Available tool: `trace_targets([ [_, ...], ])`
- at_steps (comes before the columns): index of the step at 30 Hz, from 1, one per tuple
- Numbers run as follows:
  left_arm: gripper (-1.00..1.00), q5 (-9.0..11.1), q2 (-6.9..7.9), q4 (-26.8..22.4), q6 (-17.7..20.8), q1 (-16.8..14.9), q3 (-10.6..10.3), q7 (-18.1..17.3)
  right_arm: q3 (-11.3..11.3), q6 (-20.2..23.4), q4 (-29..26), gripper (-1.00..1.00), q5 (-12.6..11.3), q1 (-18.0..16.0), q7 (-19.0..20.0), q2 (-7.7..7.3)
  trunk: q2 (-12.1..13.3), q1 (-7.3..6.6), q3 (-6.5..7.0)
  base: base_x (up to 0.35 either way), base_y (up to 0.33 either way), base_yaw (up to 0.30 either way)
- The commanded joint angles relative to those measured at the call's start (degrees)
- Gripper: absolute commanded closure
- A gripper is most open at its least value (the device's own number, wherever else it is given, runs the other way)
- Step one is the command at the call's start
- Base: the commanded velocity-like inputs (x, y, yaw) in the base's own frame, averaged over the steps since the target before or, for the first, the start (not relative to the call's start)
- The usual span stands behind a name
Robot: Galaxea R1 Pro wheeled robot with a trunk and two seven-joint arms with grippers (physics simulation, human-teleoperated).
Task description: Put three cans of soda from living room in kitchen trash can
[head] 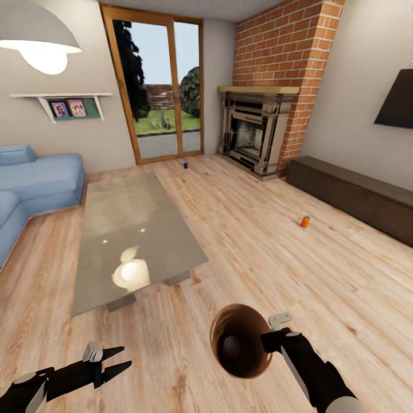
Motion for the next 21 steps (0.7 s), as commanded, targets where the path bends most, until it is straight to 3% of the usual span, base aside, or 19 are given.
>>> trace_targets([
  [1,-1.00,0.00,0.01,0.00,0.00,0.00,0.00,0.00,-0.01,0.01,-0.02,1.00,-0.43,-0.02,0.28,0.01,0.00,0.00,0.10,0.000,0.000,0.000],
  [21,-1.00,0.00,0.01,0.01,0.00,0.00,0.00,1.31,0.00,0.01,-0.01,1.00,-0.44,-0.02,0.32,0.01,0.00,0.00,1.99,0.000,0.000,0.000],
])
